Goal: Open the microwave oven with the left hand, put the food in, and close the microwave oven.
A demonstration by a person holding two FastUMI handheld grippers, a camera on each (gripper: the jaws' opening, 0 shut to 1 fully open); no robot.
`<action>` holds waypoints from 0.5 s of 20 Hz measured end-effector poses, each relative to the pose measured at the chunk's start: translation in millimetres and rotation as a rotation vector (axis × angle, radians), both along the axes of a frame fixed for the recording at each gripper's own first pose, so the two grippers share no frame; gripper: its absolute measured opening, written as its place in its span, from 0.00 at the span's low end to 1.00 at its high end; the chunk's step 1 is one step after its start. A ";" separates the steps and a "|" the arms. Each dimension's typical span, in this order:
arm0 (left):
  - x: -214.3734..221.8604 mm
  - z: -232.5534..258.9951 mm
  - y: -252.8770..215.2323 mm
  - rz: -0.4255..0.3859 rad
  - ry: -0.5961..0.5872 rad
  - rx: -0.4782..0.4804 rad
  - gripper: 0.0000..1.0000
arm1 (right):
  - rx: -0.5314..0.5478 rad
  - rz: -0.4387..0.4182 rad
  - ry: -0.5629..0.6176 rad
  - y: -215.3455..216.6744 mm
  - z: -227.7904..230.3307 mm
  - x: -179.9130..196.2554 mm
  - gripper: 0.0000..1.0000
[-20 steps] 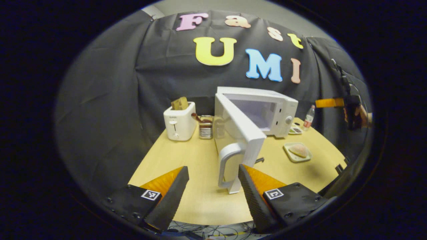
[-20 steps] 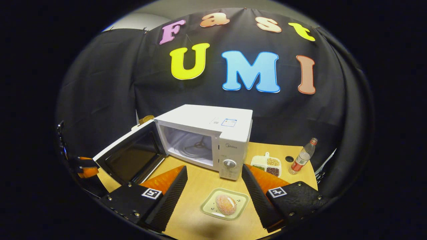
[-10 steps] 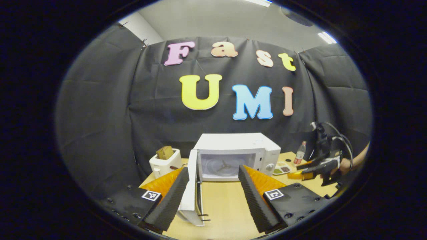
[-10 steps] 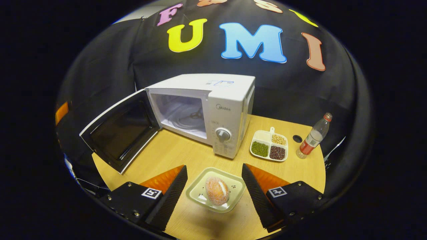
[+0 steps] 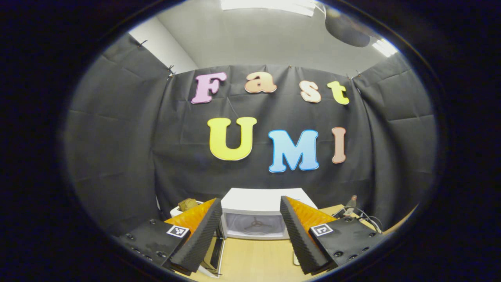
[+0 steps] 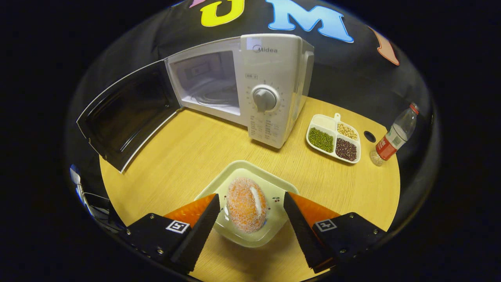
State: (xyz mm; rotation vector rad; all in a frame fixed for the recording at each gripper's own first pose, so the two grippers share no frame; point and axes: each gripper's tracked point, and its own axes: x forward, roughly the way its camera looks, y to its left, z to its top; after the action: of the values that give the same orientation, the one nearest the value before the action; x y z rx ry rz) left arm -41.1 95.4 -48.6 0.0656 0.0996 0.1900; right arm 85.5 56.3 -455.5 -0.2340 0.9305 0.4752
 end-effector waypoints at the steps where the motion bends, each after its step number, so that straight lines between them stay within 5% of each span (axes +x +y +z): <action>1: -0.5 -0.6 -2.7 0.001 0.003 0.006 0.95 | -0.005 -0.001 0.012 -1.4 -4.0 0.1 1.00; 9: -6.1 -4.2 10.5 0.003 0.018 0.006 0.96 | -0.023 -0.008 0.121 12.2 -40.5 -9.3 1.00; 10: -7.0 -5.5 14.0 0.003 0.020 0.010 0.95 | -0.038 -0.009 0.120 12.3 -40.9 -11.3 0.86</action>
State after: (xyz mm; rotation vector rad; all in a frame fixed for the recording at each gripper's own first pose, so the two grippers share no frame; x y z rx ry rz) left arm -48.2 109.4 -54.1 0.0777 0.1186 0.1929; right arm 74.2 68.6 -496.4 -0.2380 1.0580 0.4669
